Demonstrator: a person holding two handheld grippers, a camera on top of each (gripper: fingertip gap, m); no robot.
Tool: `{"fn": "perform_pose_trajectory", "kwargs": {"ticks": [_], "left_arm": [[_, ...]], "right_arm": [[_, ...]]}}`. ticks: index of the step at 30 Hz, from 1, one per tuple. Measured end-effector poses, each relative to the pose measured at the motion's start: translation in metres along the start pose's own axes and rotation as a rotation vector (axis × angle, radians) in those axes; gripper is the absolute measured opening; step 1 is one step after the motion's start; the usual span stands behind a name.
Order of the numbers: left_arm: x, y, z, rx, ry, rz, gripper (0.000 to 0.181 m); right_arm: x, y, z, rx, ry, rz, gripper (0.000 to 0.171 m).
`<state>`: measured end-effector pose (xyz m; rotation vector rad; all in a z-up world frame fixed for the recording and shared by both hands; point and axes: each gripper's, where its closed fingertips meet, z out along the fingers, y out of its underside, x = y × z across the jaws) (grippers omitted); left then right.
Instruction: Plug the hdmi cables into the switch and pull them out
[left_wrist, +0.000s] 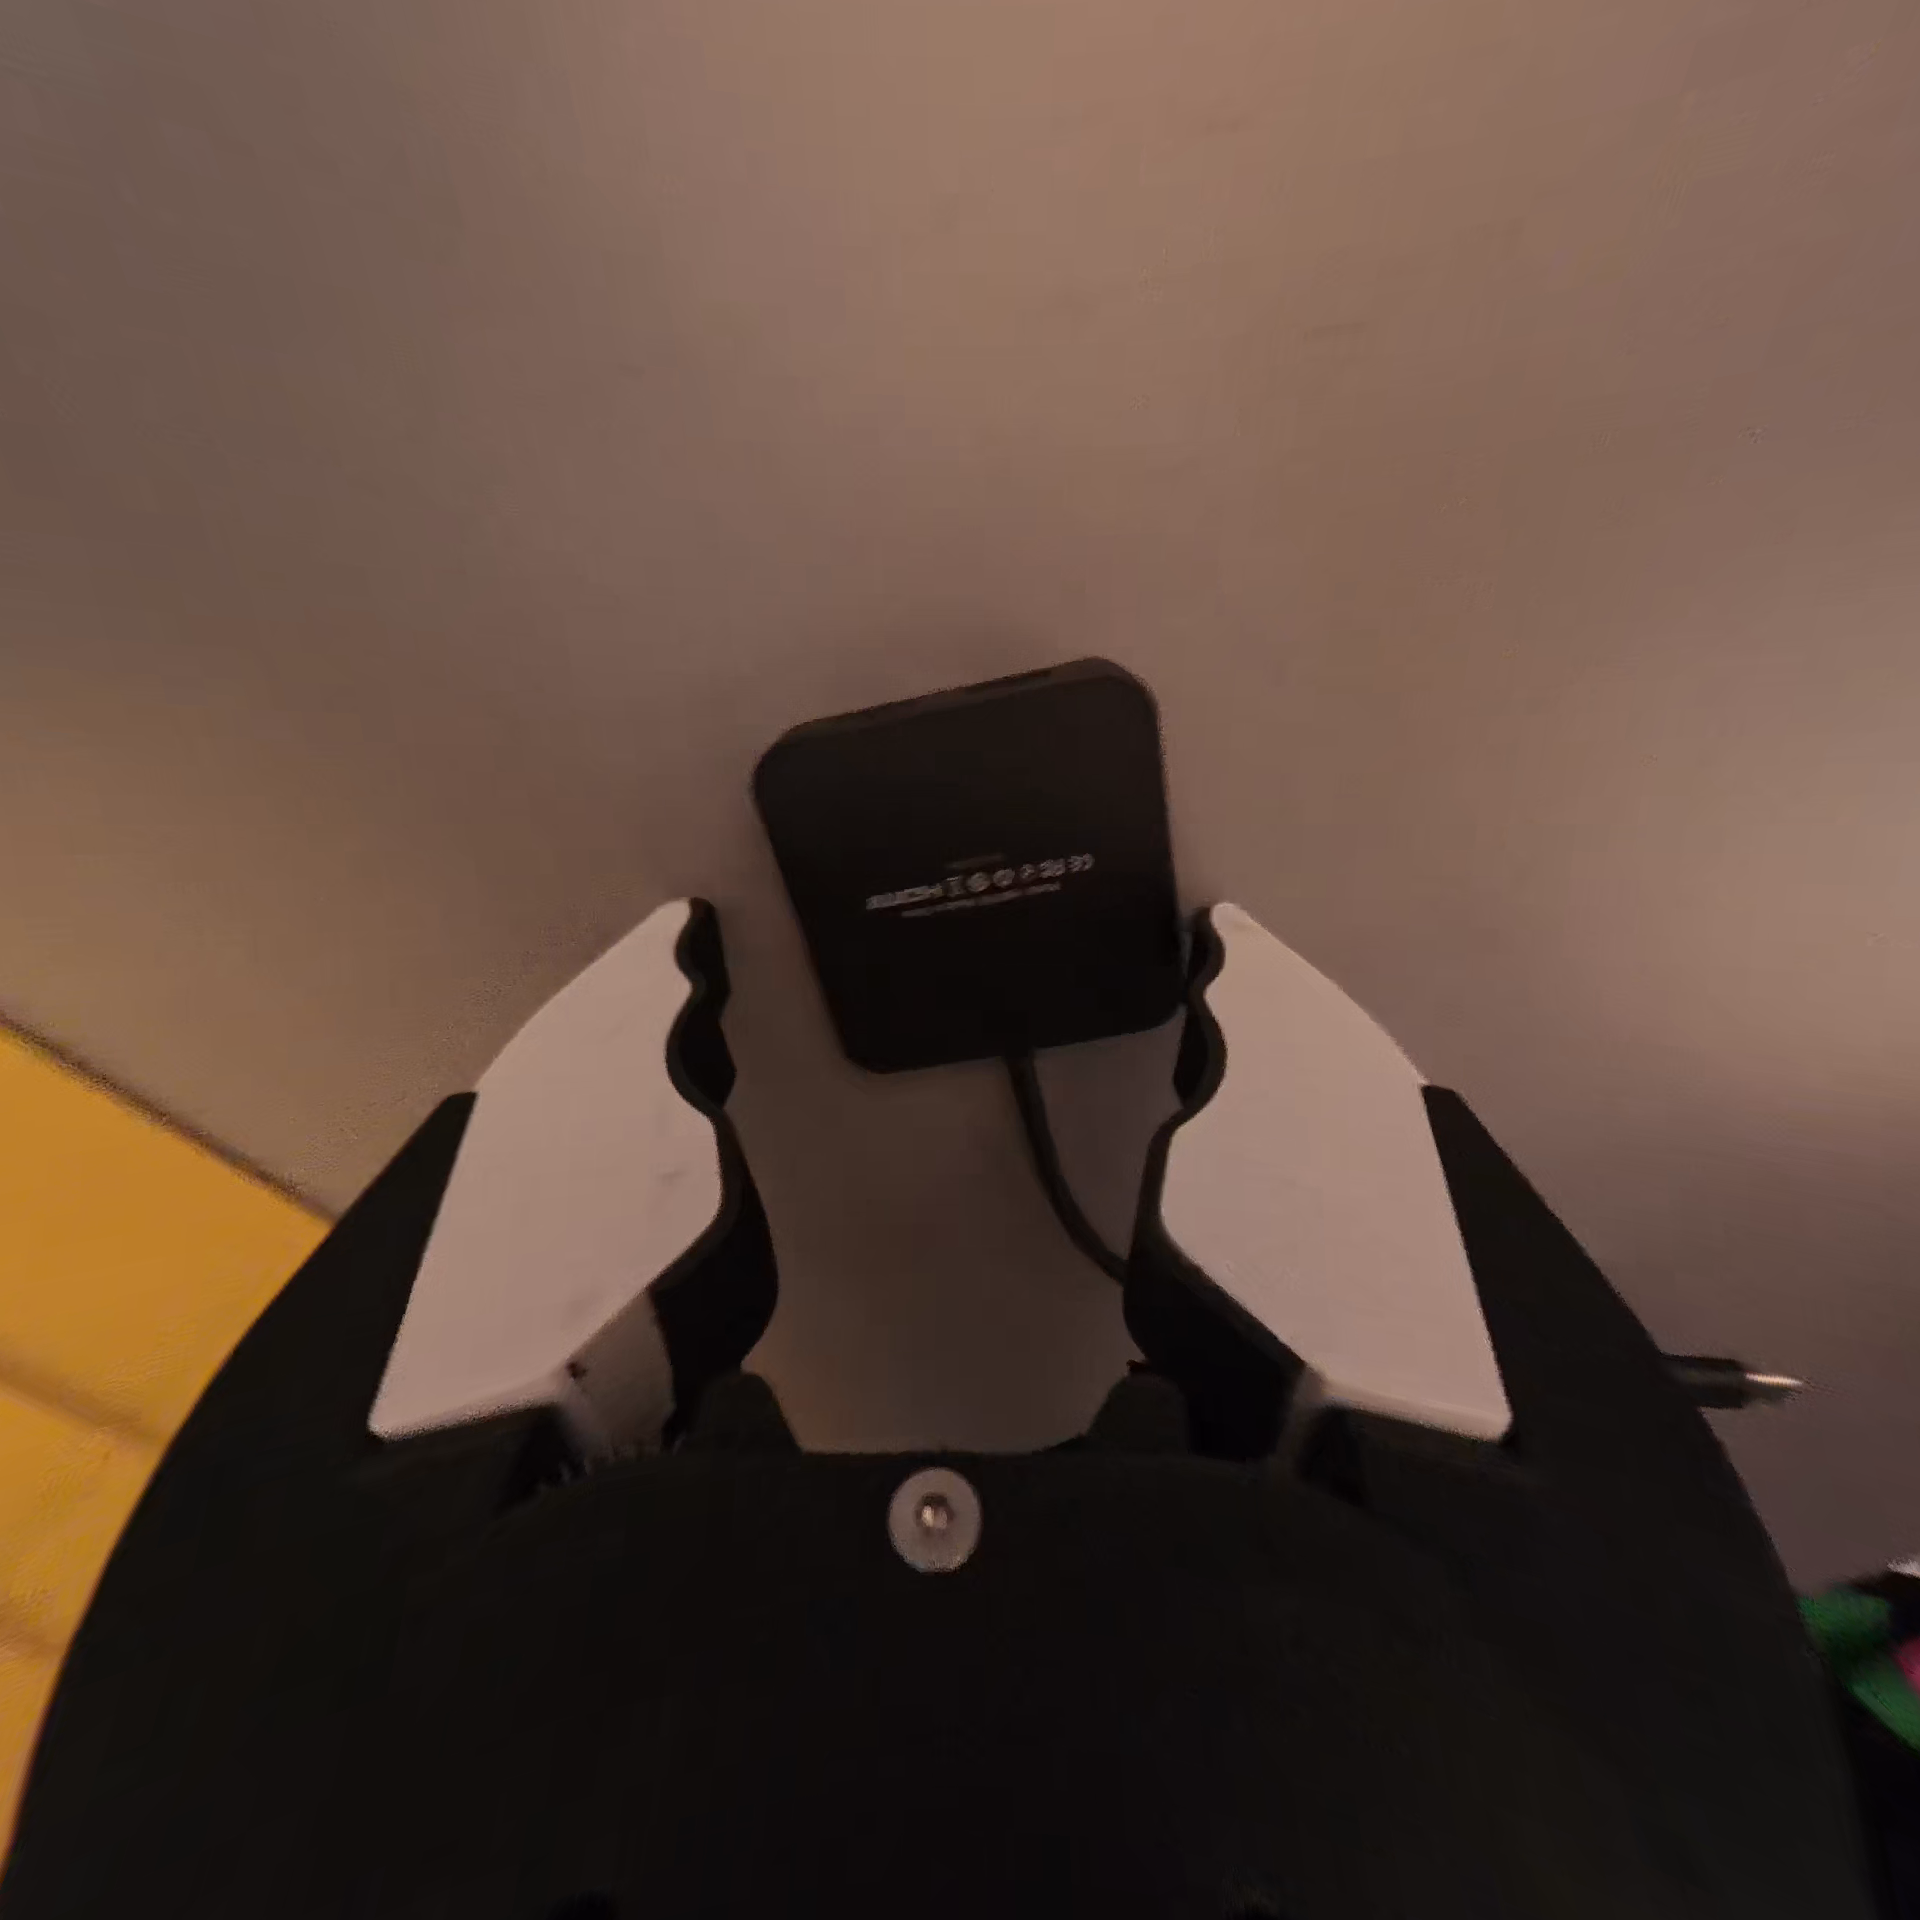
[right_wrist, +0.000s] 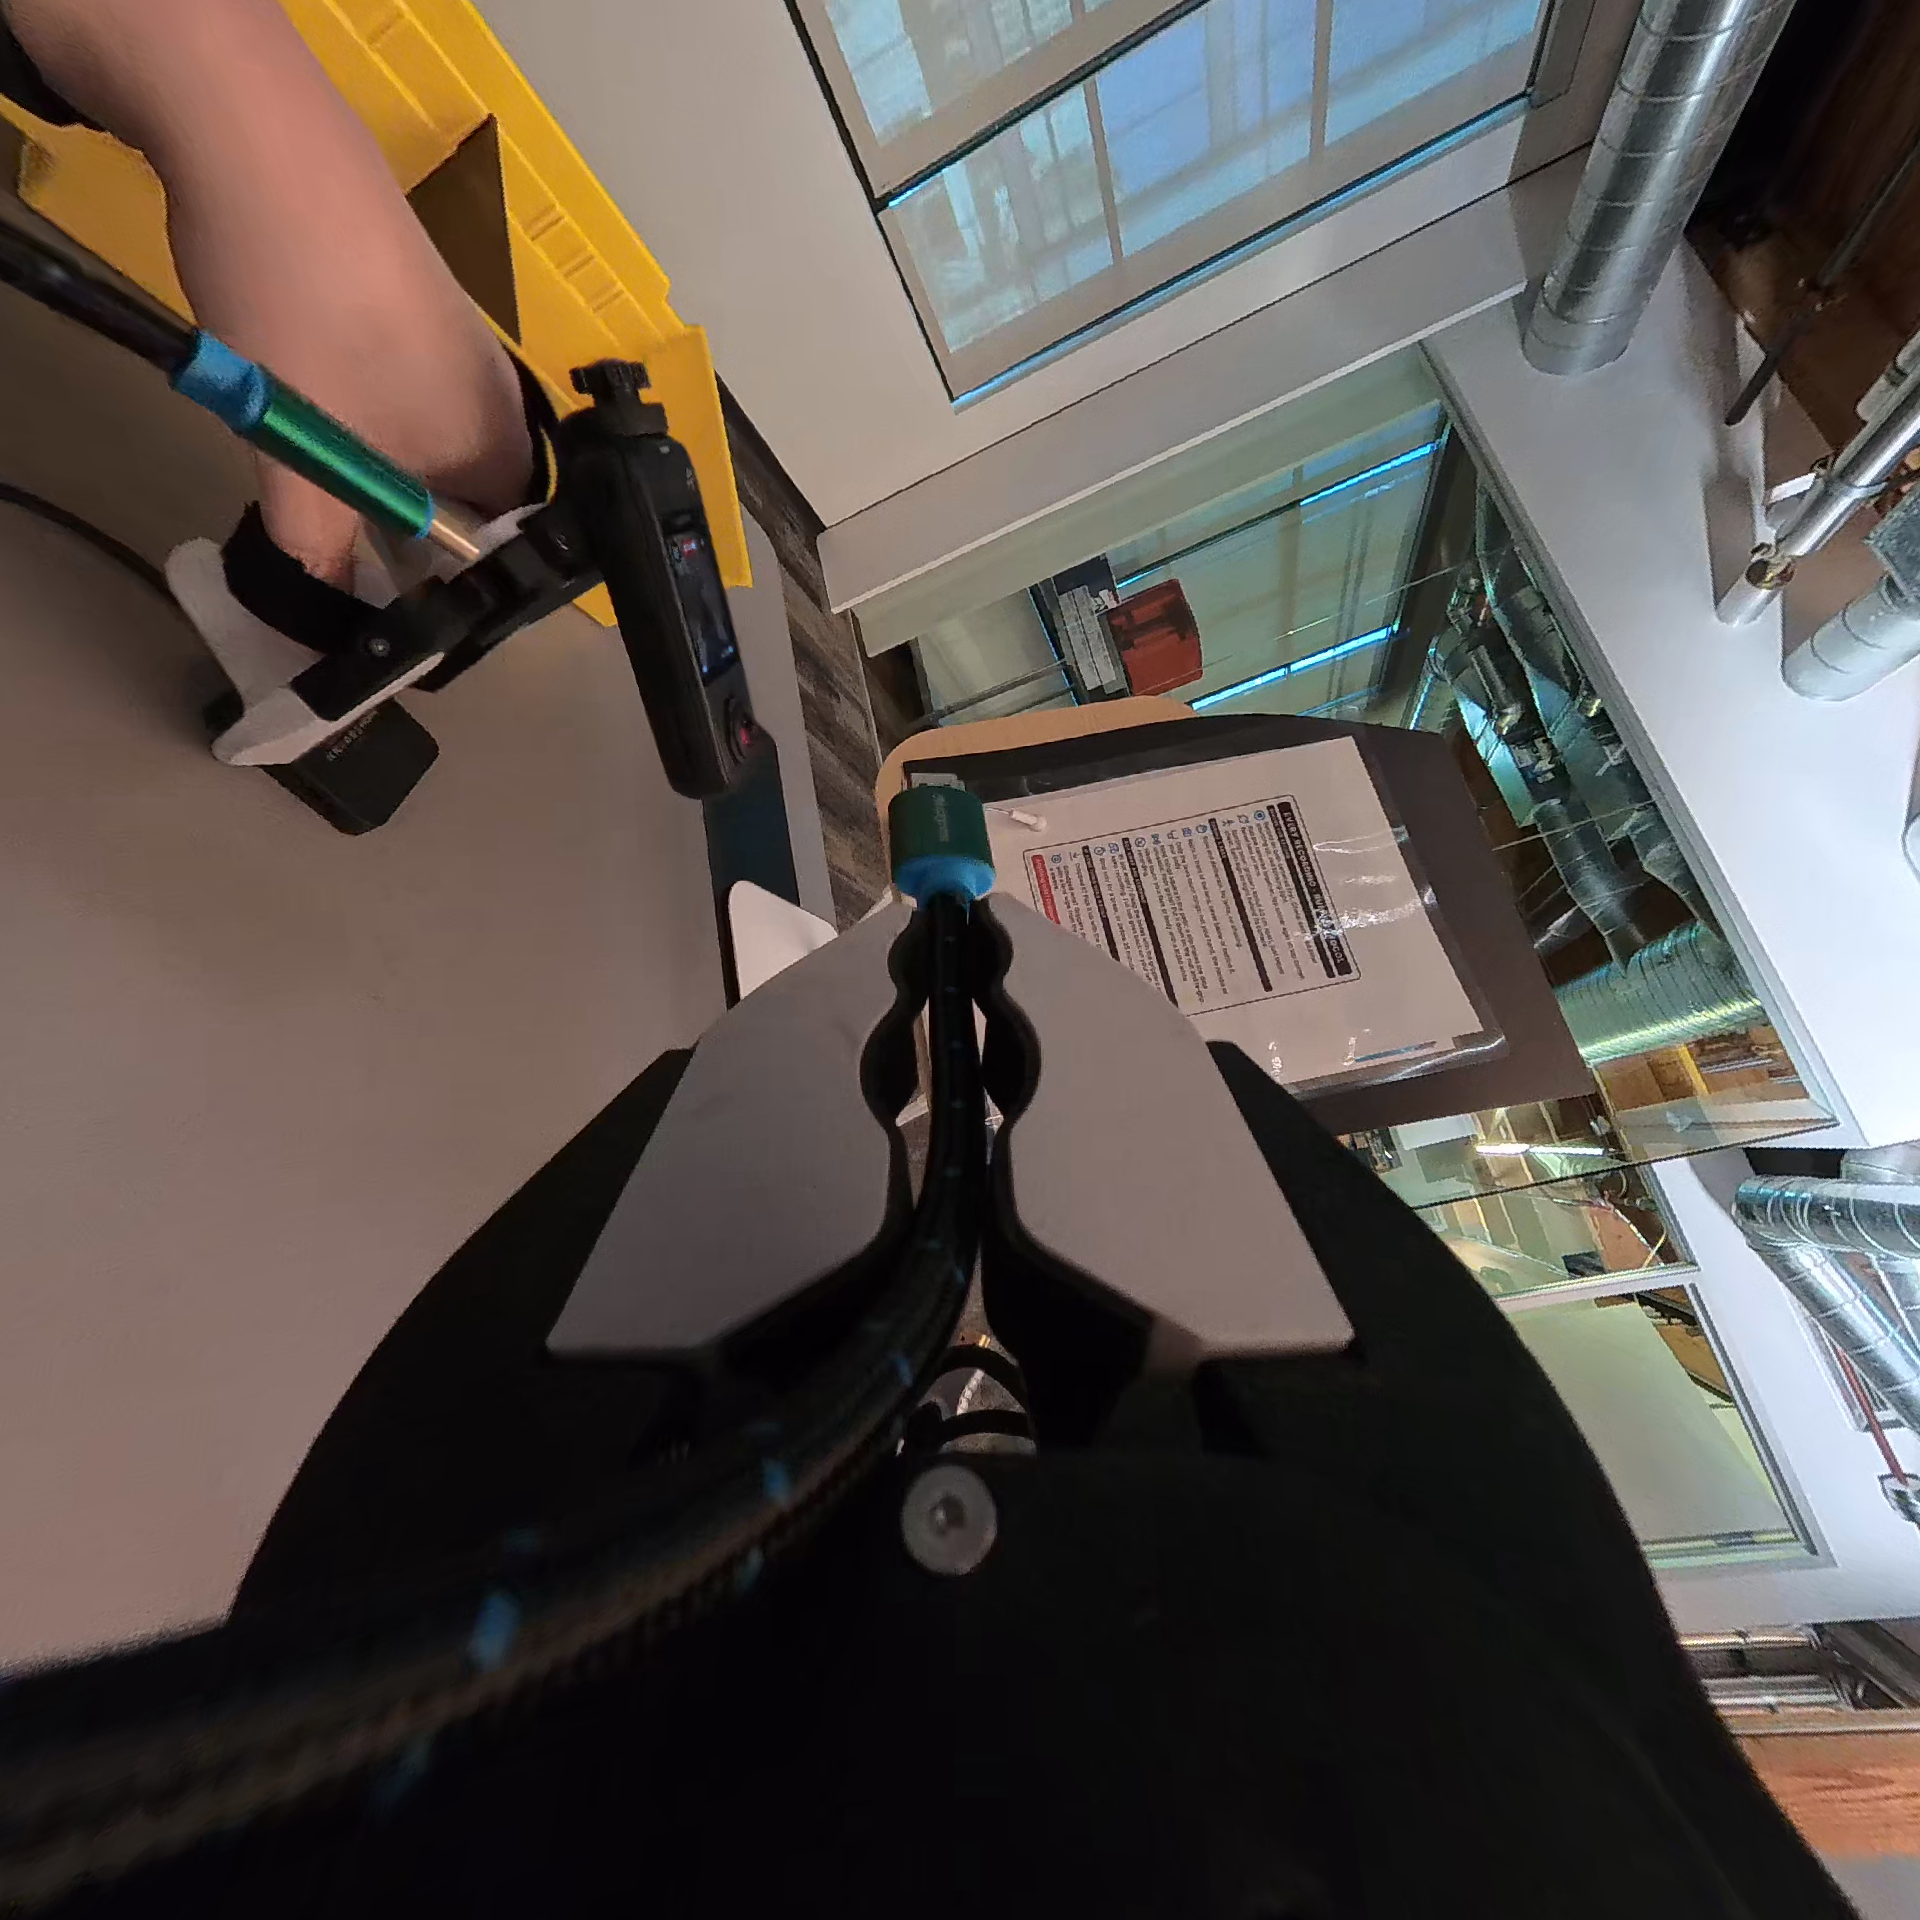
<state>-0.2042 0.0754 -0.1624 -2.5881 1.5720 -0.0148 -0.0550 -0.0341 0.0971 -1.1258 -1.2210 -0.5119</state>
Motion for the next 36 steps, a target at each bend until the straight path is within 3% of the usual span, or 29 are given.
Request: {"fn": "perform_pose_trajectory", "kwargs": {"ticks": [1, 7, 8, 11, 15, 22, 28, 31, 36], "left_arm": [[0.002, 0.0, 0.001, -0.002, 0.023, -0.02, 0.081], [0.002, -0.001, 0.001, 0.015, 0.028, -0.031, 0.079], [0.002, -0.002, 0.001, 0.017, 0.027, -0.018, 0.068], [0.001, -0.003, 0.001, -0.005, 0.036, 0.019, 0.067], [0.006, -0.015, -0.004, 0.058, 0.116, -0.007, 0.067], [0.01, -0.039, -0.044, 0.308, 0.289, -0.053, 0.067], [0.017, -0.068, -0.099, 0.641, 0.518, -0.143, 0.067], [0.032, -0.081, -0.13, 0.802, 0.628, -0.097, 0.067], [0.037, -0.093, -0.15, 0.969, 0.518, -0.004, 0.067]], "right_arm": [[0.0, 0.0, -0.001, -0.001, 0.0, -0.003, 0.009], [0.0, 0.0, -0.001, -0.001, -0.005, -0.002, 0.009], [0.0, 0.0, -0.001, -0.003, -0.008, -0.001, 0.009], [-0.004, 0.003, 0.003, -0.016, -0.019, 0.003, 0.009], [-0.008, 0.013, 0.009, -0.046, -0.029, 0.02, 0.009], [-0.018, 0.01, 0.029, -0.054, -0.033, 0.091, 0.009], [-0.043, 0.0, 0.056, -0.097, -0.059, 0.12, 0.009], [-0.051, 0.002, 0.063, -0.147, -0.068, 0.126, 0.009], [-0.051, 0.007, 0.065, -0.191, -0.07, 0.146, 0.009]]}}
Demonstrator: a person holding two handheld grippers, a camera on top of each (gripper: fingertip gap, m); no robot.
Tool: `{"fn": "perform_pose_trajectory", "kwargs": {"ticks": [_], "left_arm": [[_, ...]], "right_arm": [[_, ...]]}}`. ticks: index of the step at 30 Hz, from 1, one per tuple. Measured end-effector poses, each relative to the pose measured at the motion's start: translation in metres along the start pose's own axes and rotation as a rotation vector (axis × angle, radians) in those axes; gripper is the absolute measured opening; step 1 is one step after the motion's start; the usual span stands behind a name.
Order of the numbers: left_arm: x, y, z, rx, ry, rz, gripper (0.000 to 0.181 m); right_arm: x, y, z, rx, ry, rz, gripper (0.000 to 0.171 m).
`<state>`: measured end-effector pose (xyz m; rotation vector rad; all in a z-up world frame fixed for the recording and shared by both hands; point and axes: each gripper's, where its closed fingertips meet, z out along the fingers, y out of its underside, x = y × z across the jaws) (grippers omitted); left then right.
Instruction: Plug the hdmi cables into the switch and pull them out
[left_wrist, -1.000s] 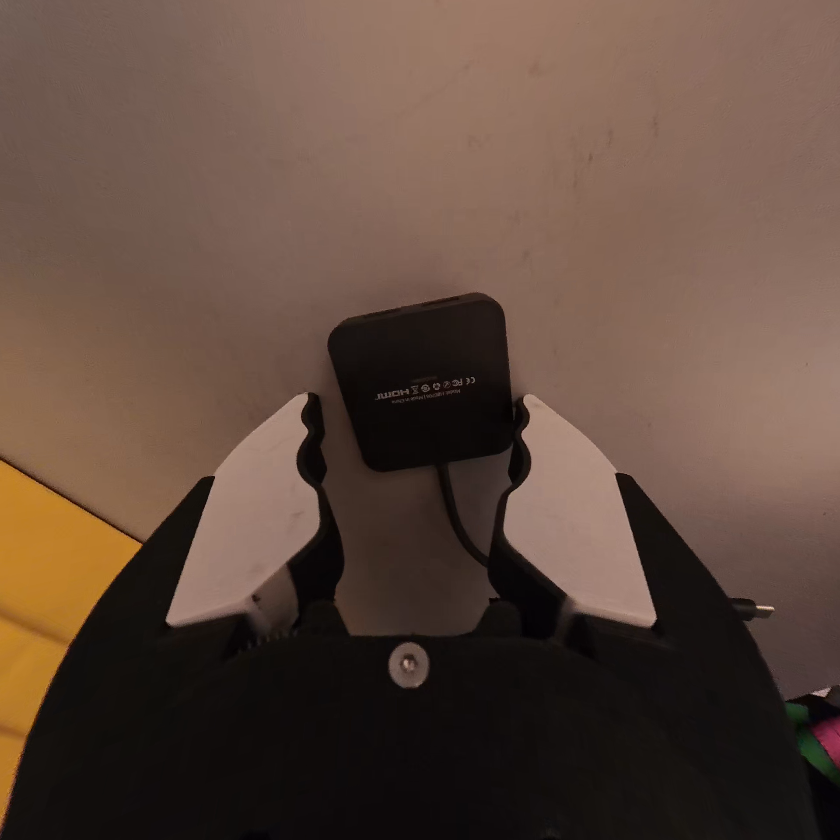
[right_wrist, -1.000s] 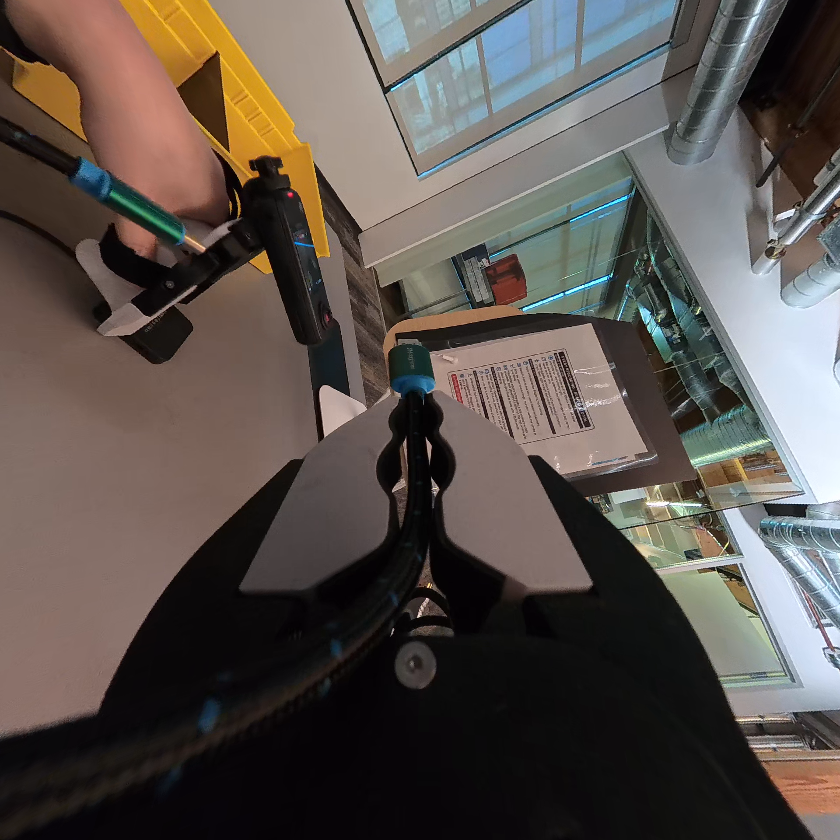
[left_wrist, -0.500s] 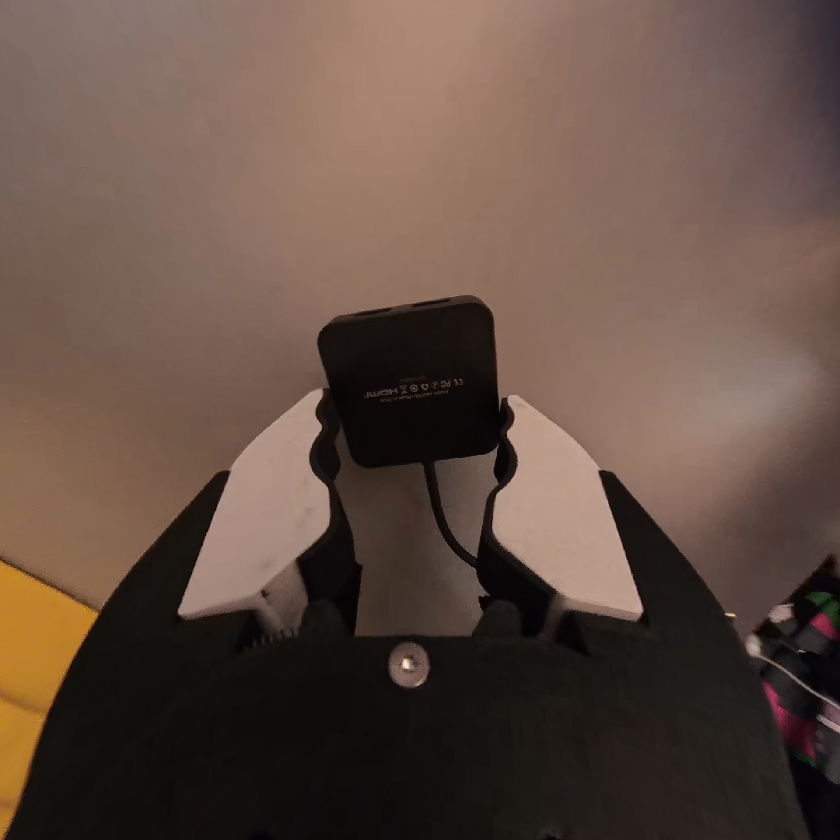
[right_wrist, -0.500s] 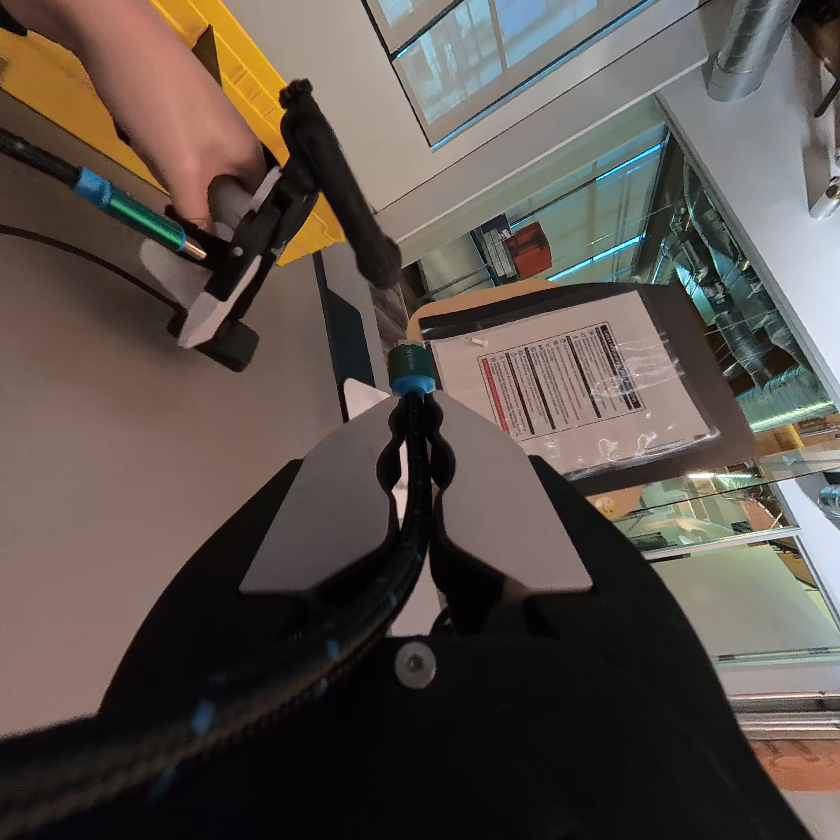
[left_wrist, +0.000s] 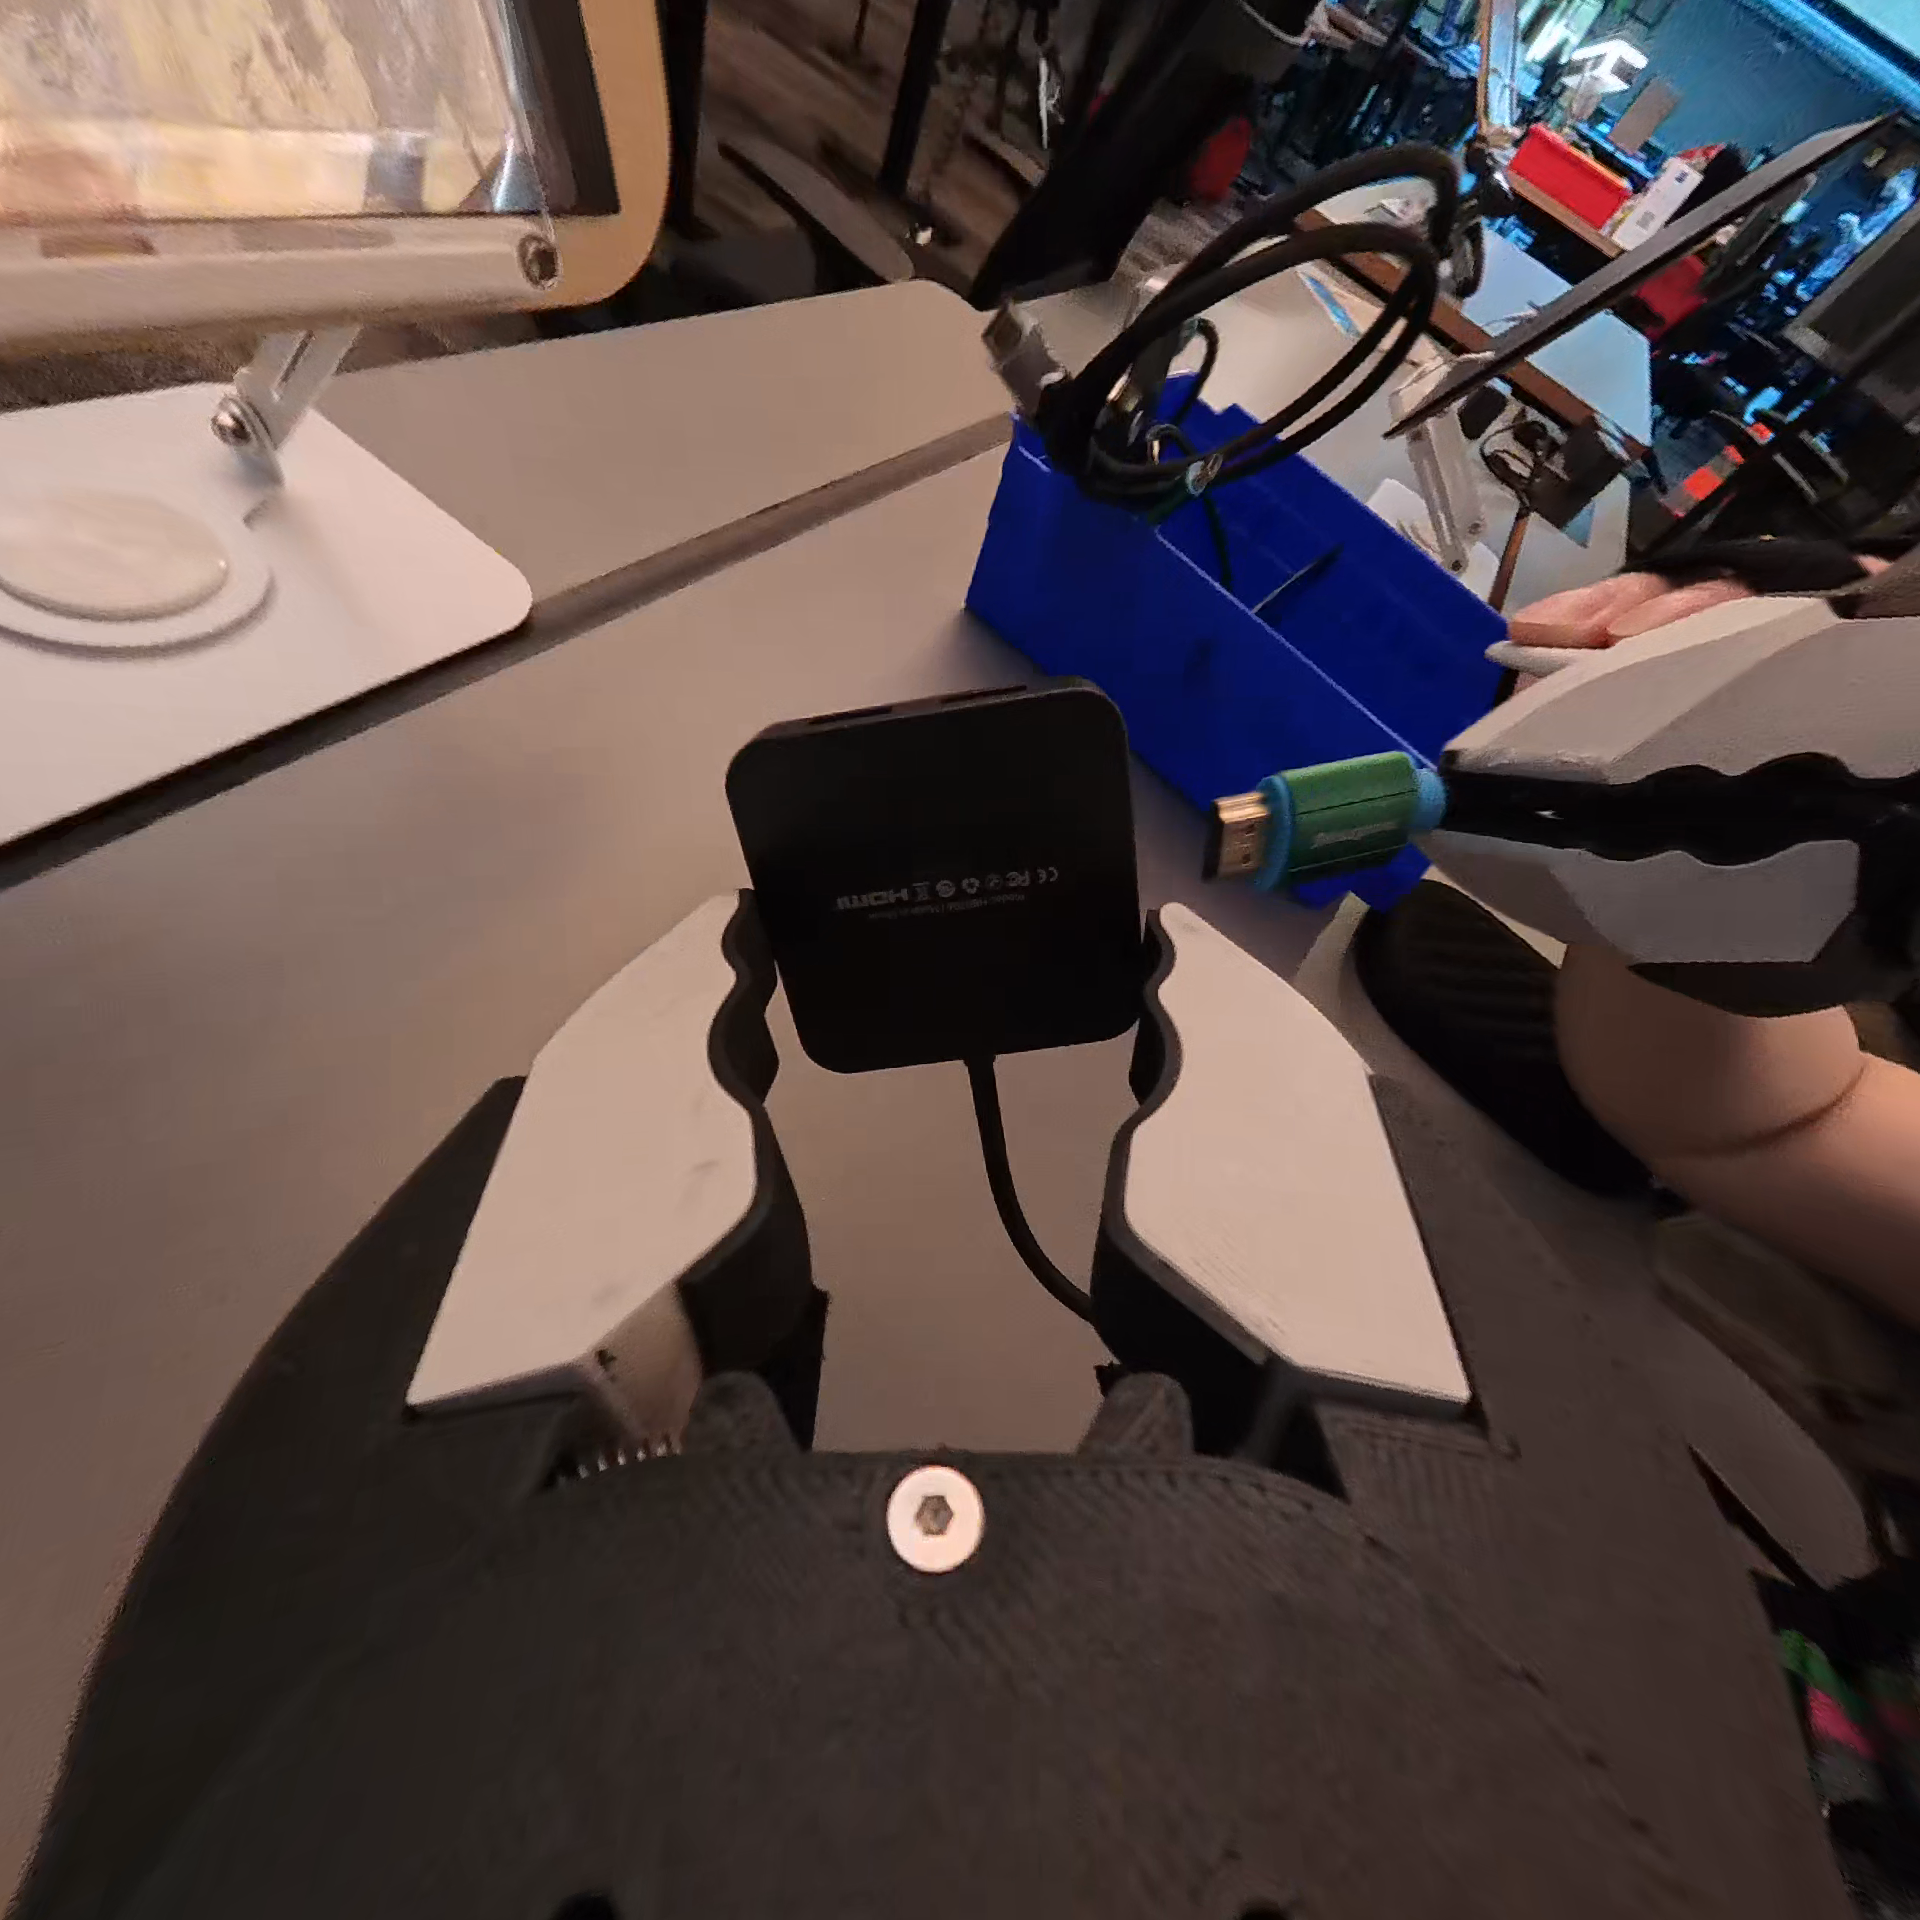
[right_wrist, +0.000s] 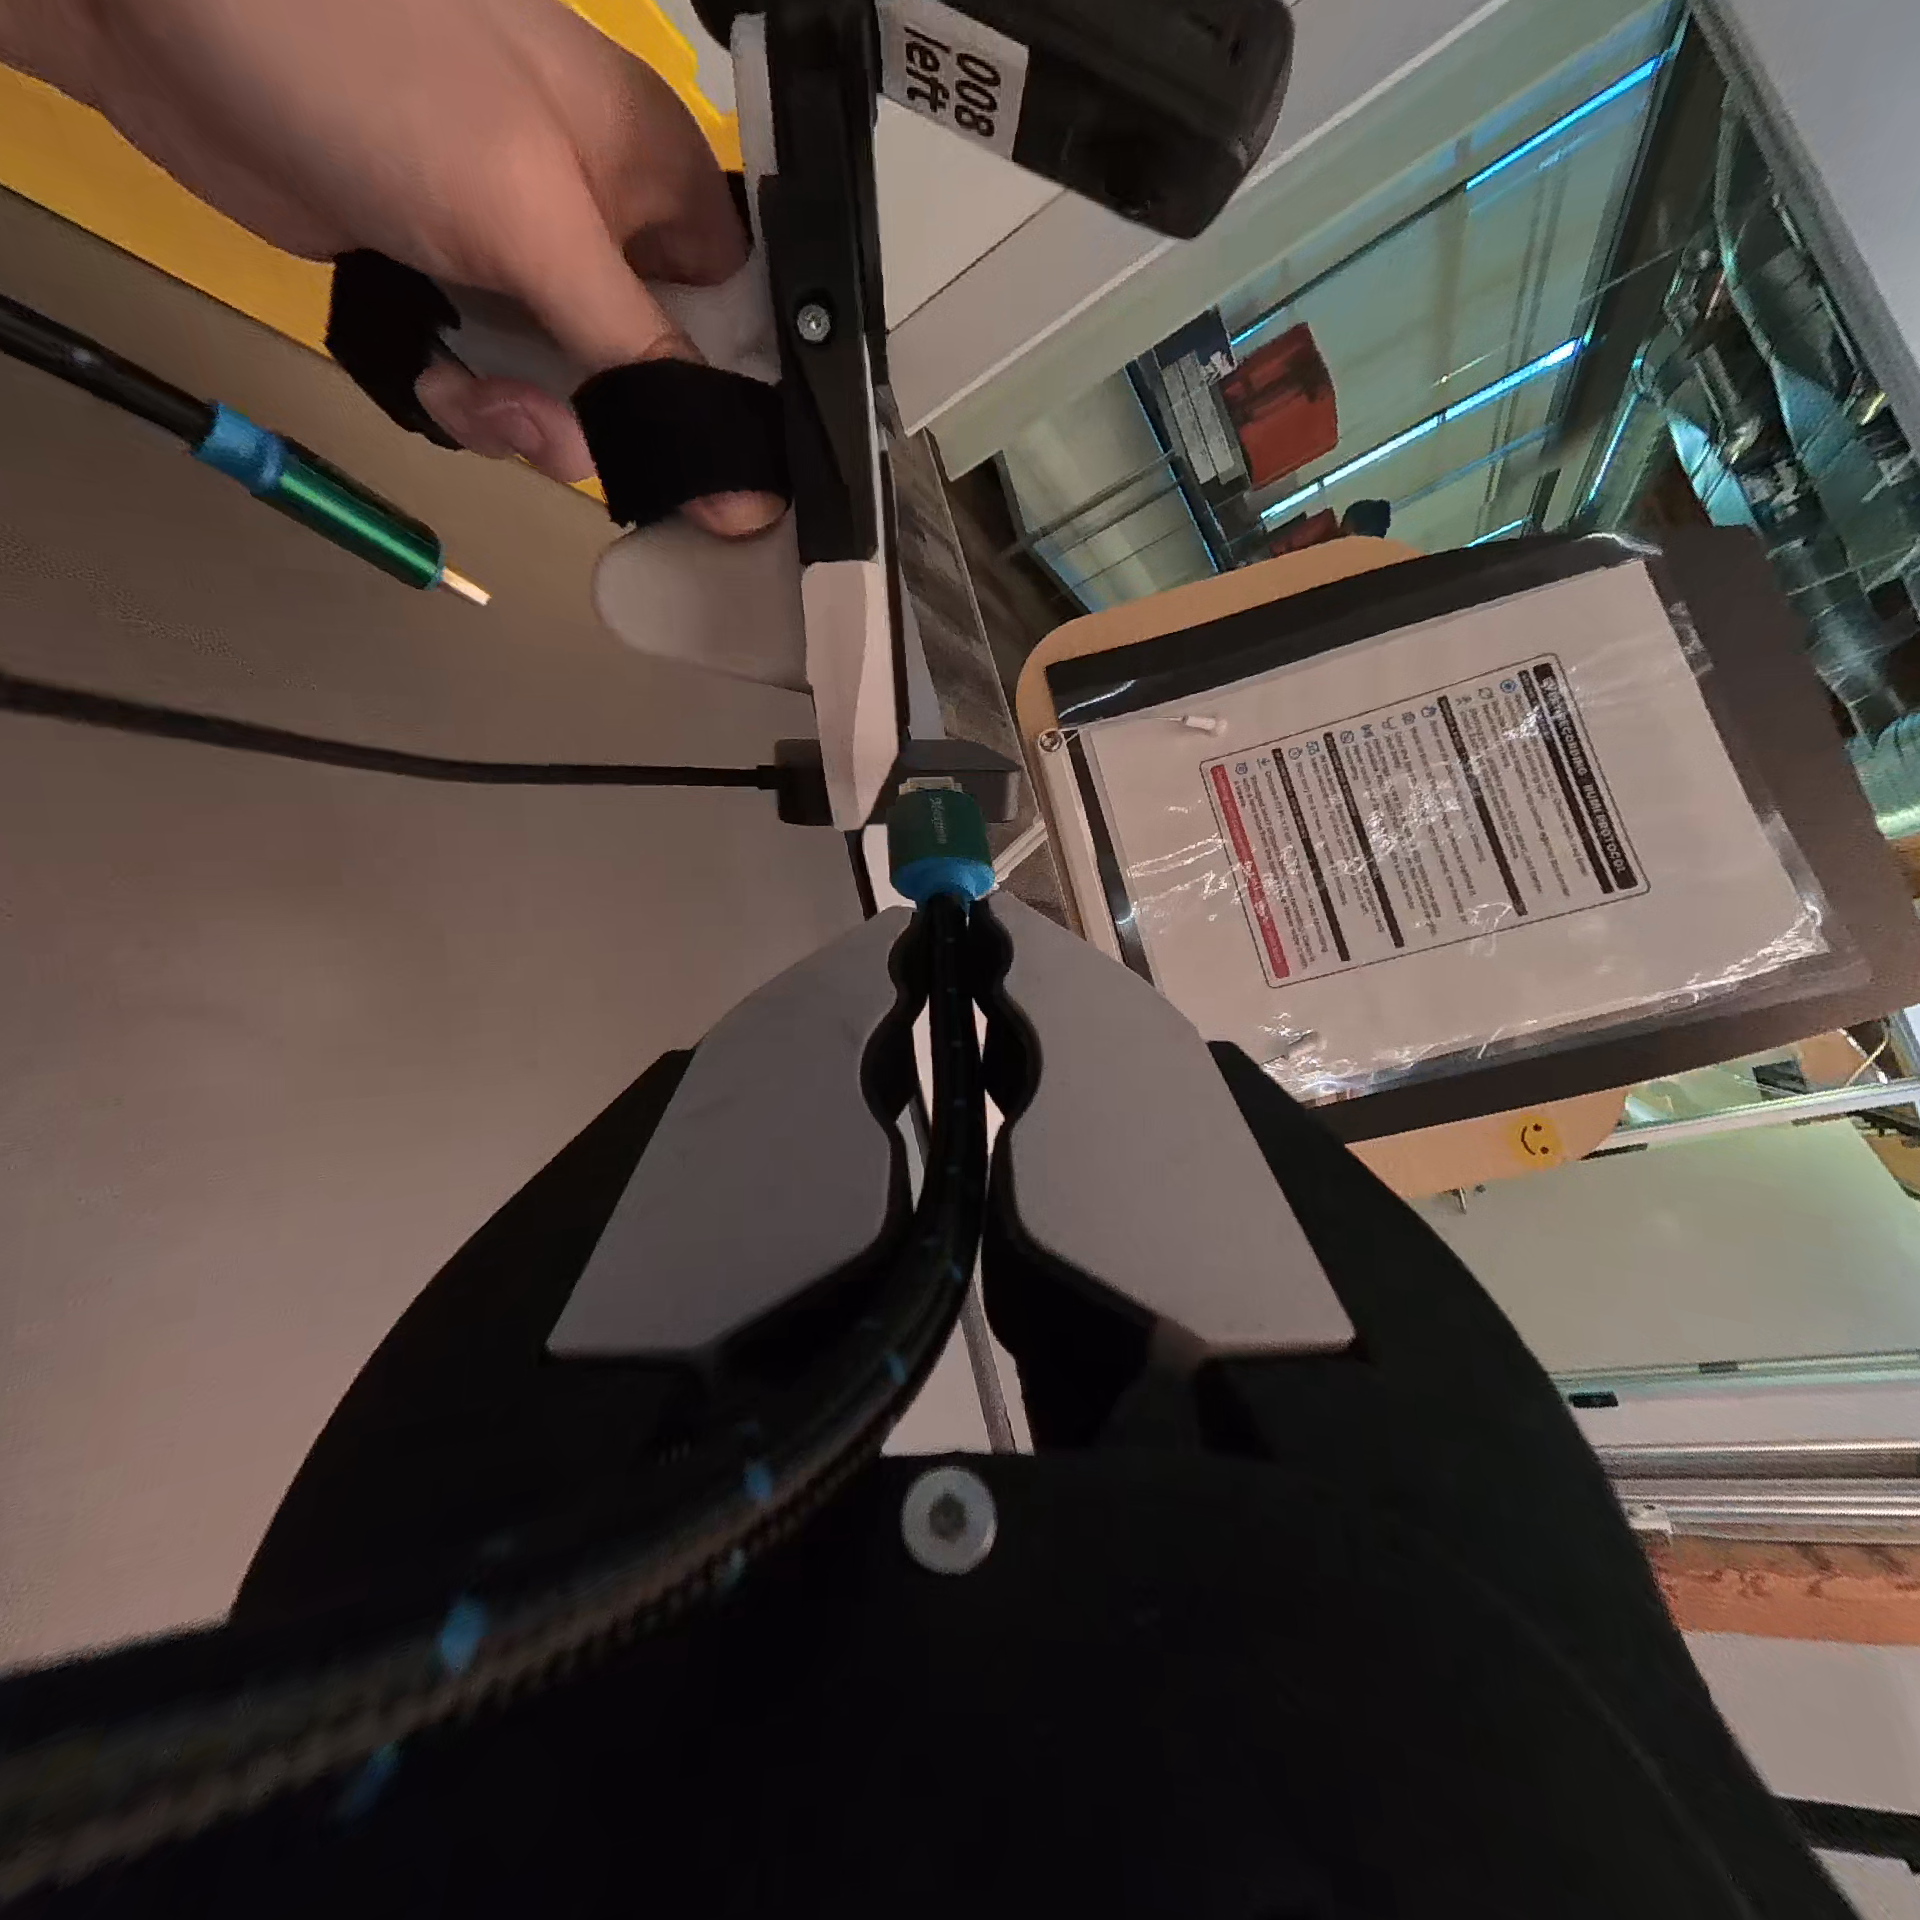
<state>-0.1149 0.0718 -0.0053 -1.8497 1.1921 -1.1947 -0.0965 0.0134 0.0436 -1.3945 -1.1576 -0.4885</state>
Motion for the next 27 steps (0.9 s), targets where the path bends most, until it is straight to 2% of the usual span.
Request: {"fn": "perform_pose_trajectory", "kwargs": {"ticks": [10, 27], "left_arm": [[0.009, -0.002, 0.003, 0.009, 0.013, 0.045, 0.067], [0.011, -0.011, -0.006, -0.006, -0.179, 0.214, 0.067]], "right_arm": [[0.003, 0.007, 0.0, -0.045, 0.016, -0.03, 0.009], [0.008, 0.003, -0.001, -0.033, 0.053, -0.028, 0.009]]}}
